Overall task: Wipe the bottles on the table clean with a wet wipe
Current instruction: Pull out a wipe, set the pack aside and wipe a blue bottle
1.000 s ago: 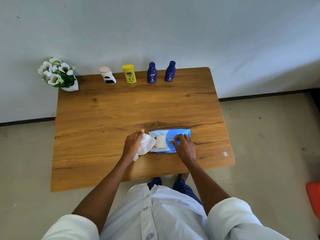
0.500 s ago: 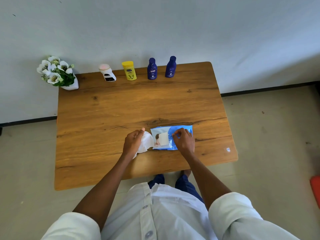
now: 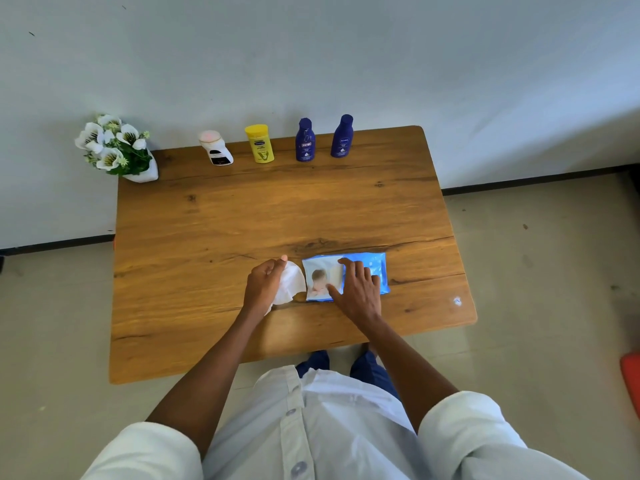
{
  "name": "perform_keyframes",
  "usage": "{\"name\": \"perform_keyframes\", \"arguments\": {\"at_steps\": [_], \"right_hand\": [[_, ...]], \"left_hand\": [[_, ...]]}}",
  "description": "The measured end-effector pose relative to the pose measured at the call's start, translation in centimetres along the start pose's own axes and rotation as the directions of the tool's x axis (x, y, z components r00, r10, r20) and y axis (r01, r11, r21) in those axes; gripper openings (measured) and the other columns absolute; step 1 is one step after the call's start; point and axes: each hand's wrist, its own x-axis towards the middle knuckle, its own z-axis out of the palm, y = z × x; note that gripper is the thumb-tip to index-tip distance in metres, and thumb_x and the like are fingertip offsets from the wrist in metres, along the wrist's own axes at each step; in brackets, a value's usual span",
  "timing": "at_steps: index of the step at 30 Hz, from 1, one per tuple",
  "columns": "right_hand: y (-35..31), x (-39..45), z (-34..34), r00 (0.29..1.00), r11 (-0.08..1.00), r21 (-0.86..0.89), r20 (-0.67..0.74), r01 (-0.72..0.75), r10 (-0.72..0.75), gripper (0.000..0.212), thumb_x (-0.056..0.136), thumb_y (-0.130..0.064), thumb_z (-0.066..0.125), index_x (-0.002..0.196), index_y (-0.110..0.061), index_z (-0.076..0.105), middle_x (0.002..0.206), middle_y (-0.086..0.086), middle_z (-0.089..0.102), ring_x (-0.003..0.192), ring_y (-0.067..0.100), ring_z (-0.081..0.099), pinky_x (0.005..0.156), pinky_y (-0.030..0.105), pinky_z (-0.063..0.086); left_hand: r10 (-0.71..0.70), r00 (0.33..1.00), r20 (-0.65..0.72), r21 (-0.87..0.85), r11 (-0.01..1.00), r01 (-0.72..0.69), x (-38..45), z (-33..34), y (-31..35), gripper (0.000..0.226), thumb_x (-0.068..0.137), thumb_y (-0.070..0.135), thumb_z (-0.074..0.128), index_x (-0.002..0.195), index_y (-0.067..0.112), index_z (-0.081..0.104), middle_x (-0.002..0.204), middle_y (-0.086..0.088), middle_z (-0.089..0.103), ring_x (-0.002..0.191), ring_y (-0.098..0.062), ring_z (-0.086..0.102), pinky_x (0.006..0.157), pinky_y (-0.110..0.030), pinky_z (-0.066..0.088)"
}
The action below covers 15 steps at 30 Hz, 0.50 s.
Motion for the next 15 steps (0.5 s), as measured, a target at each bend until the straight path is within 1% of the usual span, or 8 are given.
{"name": "perform_keyframes", "arguments": {"at_steps": [1, 3, 5, 7, 8, 11, 13, 15], "right_hand": [[0.4, -0.1, 0.0, 0.999, 0.999, 0.042, -0.031, -0.020, 0.021, 0.062, 0.090, -0.055, 0.061, 0.139, -0.021, 0.043, 0.123, 0.004, 0.053, 0.111, 0.026, 0.056, 0.093, 0.044, 0.044], [1.3, -0.3, -0.2, 0.995, 0.989, 0.126, -0.057, -0.072, 0.080, 0.056, 0.092, -0.050, 0.059, 0.137, -0.020, 0.045, 0.123, 0.003, 0.058, 0.112, 0.026, 0.057, 0.093, 0.044, 0.045], [2.2, -0.4, -0.4, 0.990, 0.966, 0.225, -0.034, -0.128, 0.140, 0.048, 0.095, -0.043, 0.058, 0.136, -0.020, 0.045, 0.119, 0.002, 0.064, 0.111, 0.026, 0.058, 0.093, 0.045, 0.046], [2.8, -0.5, -0.6, 0.984, 0.940, 0.294, 0.022, -0.175, 0.177, 0.043, 0.097, -0.032, 0.056, 0.137, -0.022, 0.043, 0.109, 0.004, 0.069, 0.105, 0.028, 0.061, 0.089, 0.045, 0.048], [2.9, -0.5, -0.5, 0.980, 0.927, 0.317, 0.046, -0.198, 0.194, 0.042, 0.097, -0.028, 0.056, 0.136, -0.022, 0.042, 0.104, 0.004, 0.070, 0.102, 0.029, 0.062, 0.087, 0.046, 0.050], [3.1, -0.3, -0.3, 0.959, 0.885, 0.375, 0.053, -0.277, 0.277, 0.038, 0.096, -0.027, 0.058, 0.130, -0.023, 0.040, 0.096, 0.001, 0.071, 0.095, 0.029, 0.066, 0.079, 0.049, 0.054], [3.1, -0.1, -0.3, 0.943, 0.875, 0.358, 0.057, -0.326, 0.328, 0.037, 0.096, -0.028, 0.060, 0.126, -0.022, 0.041, 0.099, 0.002, 0.071, 0.094, 0.029, 0.068, 0.078, 0.046, 0.054], [3.2, 0.1, -0.3, 0.922, 0.867, 0.328, 0.034, -0.374, 0.385, 0.038, 0.093, -0.031, 0.064, 0.124, -0.022, 0.043, 0.113, 0.004, 0.066, 0.102, 0.029, 0.065, 0.082, 0.043, 0.051]], "left_hand": [[0.006, 1.000, 0.005, -0.002, 1.000, -0.006, 0.0, 0.1, 0.1, 0.036, 0.099, 0.045, 0.058, 0.087, 0.012, 0.068, 0.074, 0.006, 0.060, 0.070, -0.011, 0.055, 0.061, -0.025, 0.040], [0.010, 1.000, 0.014, 0.001, 1.000, -0.010, 0.1, 0.4, 0.1, 0.035, 0.098, 0.045, 0.059, 0.083, 0.014, 0.067, 0.075, 0.004, 0.062, 0.070, -0.011, 0.056, 0.061, -0.025, 0.041], [0.015, 1.000, 0.025, 0.014, 1.000, -0.015, 0.2, 0.8, -0.1, 0.036, 0.098, 0.045, 0.059, 0.086, 0.014, 0.071, 0.079, 0.001, 0.067, 0.072, -0.013, 0.059, 0.063, -0.027, 0.043], [0.026, 0.999, 0.036, 0.025, 0.999, -0.027, 0.3, 1.2, -0.1, 0.034, 0.099, 0.043, 0.059, 0.093, 0.013, 0.074, 0.084, -0.001, 0.069, 0.075, -0.014, 0.061, 0.064, -0.027, 0.043], [0.032, 0.999, 0.039, 0.029, 0.999, -0.033, 0.4, 1.4, -0.1, 0.034, 0.099, 0.043, 0.059, 0.093, 0.013, 0.074, 0.084, -0.003, 0.069, 0.076, -0.016, 0.061, 0.064, -0.028, 0.043], [0.039, 0.998, 0.050, 0.052, 0.998, -0.042, 0.8, 1.6, -0.3, 0.035, 0.099, 0.044, 0.059, 0.088, 0.014, 0.073, 0.081, -0.004, 0.067, 0.075, -0.018, 0.059, 0.067, -0.031, 0.041], [0.034, 0.998, 0.046, 0.067, 0.997, -0.037, 0.8, 1.7, -0.1, 0.034, 0.099, 0.044, 0.058, 0.087, 0.015, 0.072, 0.078, 0.001, 0.065, 0.073, -0.015, 0.058, 0.065, -0.030, 0.040], [0.039, 0.998, 0.047, 0.074, 0.996, -0.043, 0.9, 1.9, 0.1, 0.031, 0.099, 0.042, 0.058, 0.082, 0.019, 0.070, 0.073, 0.006, 0.062, 0.070, -0.012, 0.055, 0.061, -0.028, 0.039]]}}
